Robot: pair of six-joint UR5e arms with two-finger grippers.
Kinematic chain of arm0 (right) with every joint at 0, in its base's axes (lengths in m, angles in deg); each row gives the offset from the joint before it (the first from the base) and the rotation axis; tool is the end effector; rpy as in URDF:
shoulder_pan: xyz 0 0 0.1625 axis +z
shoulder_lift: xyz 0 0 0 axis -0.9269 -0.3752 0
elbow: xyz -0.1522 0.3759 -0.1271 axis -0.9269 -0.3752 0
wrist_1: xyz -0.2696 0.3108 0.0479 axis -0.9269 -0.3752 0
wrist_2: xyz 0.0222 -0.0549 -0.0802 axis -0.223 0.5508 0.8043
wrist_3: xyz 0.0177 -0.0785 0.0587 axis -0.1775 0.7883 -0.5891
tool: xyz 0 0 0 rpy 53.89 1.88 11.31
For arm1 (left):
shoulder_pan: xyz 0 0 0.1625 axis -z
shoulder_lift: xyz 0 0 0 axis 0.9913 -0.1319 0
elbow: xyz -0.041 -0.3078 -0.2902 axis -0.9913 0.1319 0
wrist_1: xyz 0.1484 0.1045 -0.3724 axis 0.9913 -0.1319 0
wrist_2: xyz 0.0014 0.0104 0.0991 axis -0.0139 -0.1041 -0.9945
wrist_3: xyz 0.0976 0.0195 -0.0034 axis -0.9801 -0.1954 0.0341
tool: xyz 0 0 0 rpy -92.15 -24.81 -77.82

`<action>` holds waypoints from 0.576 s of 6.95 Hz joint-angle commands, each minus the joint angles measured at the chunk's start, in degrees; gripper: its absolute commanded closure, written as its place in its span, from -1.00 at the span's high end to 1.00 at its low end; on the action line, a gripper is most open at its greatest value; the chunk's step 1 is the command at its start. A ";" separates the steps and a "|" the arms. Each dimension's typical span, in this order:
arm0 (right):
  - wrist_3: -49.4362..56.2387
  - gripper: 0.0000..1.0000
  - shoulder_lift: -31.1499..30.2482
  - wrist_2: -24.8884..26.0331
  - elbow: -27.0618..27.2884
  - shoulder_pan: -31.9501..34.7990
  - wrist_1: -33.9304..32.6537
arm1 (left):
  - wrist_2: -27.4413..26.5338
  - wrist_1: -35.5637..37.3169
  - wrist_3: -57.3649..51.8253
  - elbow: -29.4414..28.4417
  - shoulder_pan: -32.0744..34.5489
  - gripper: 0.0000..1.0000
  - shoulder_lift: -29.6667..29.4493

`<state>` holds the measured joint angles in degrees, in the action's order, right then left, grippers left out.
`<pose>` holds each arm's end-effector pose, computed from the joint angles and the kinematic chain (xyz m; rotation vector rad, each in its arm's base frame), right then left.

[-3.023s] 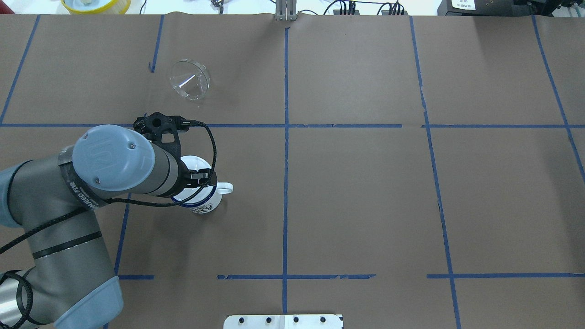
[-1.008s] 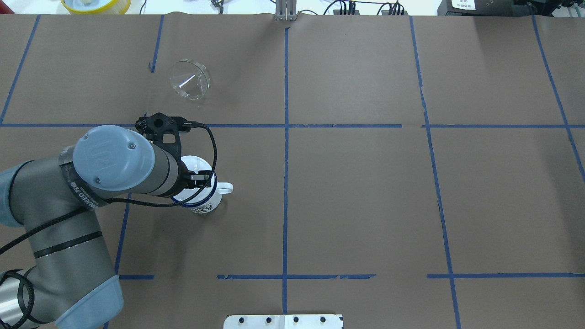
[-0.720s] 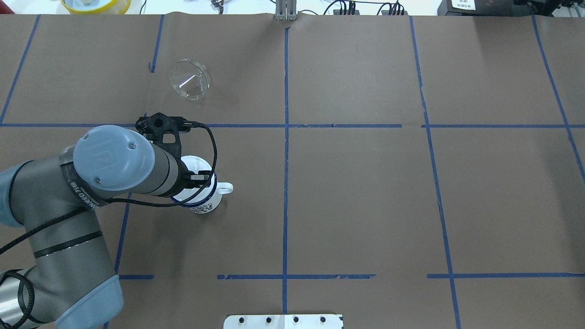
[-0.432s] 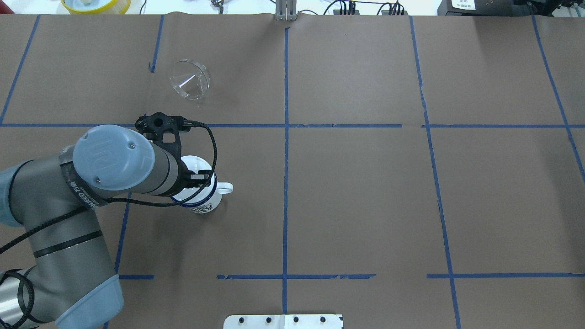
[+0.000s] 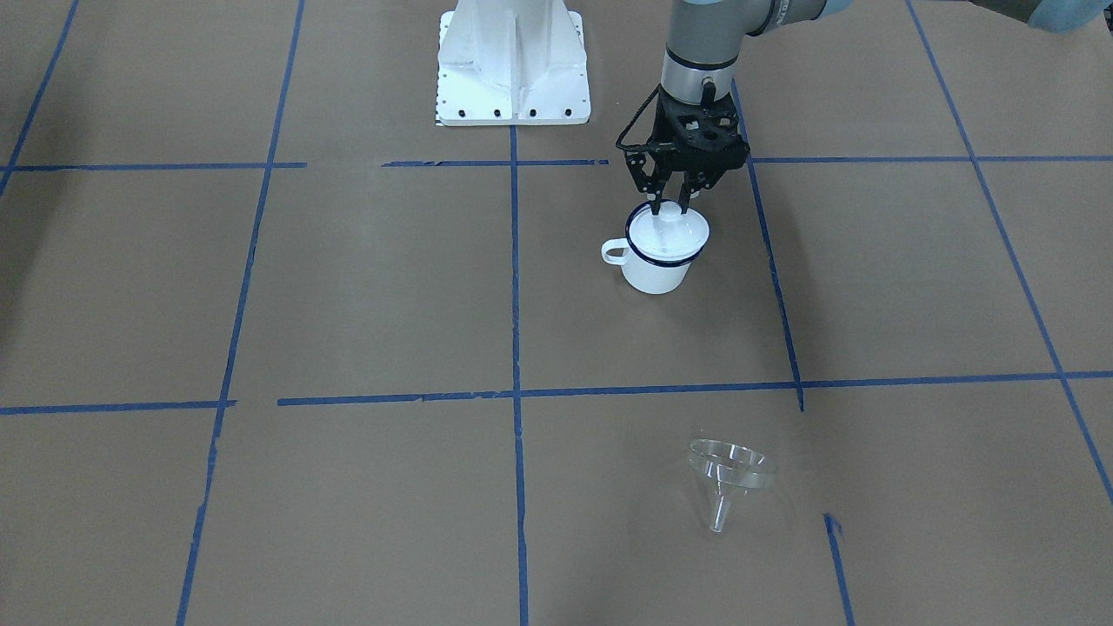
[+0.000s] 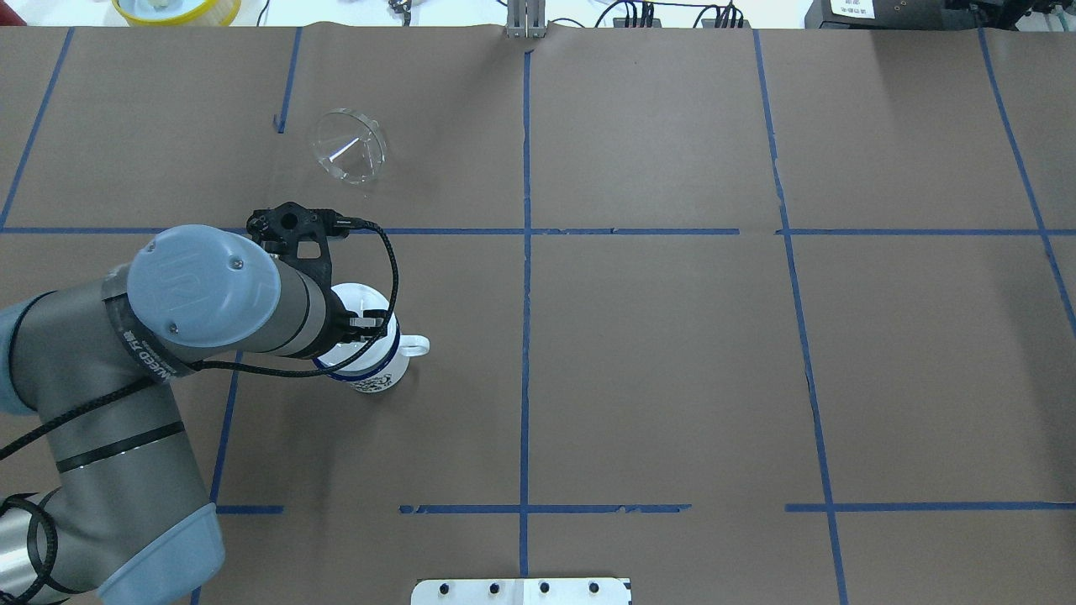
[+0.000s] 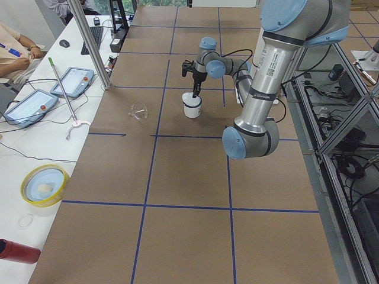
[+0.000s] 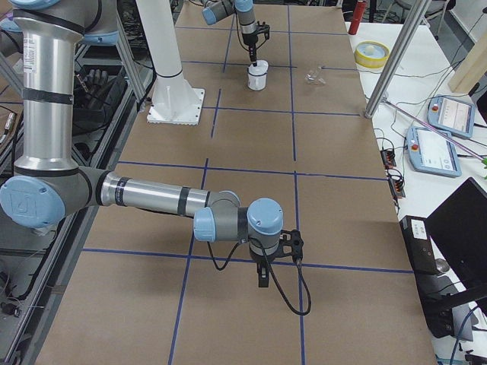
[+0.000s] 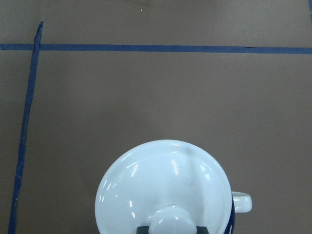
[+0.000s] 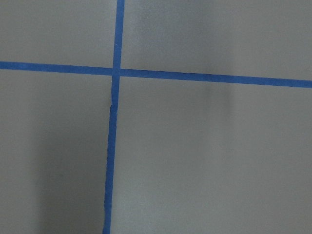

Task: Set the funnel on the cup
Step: 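Lift the white lid out of the mug and carry it nearer the robot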

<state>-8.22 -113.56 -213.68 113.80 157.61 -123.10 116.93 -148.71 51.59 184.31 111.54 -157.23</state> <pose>0.0650 -0.4484 0.6999 0.0557 -0.7197 -0.0227 0.4214 -0.3715 0.2321 0.2107 0.7898 -0.1058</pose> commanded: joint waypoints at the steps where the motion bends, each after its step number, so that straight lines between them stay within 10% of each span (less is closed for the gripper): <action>1: 0.00 1.00 0.00 0.00 0.00 0.00 0.00 | 0.54 0.34 -6.59 4.21 3.90 -1.00 0.69; 4: 0.00 1.00 0.00 0.00 0.00 0.00 0.00 | 3.96 -1.84 -23.06 12.49 4.99 -1.00 15.69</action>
<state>-8.22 -113.56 -213.68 113.80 157.61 -123.10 119.58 -149.11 33.10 194.39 116.23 -147.39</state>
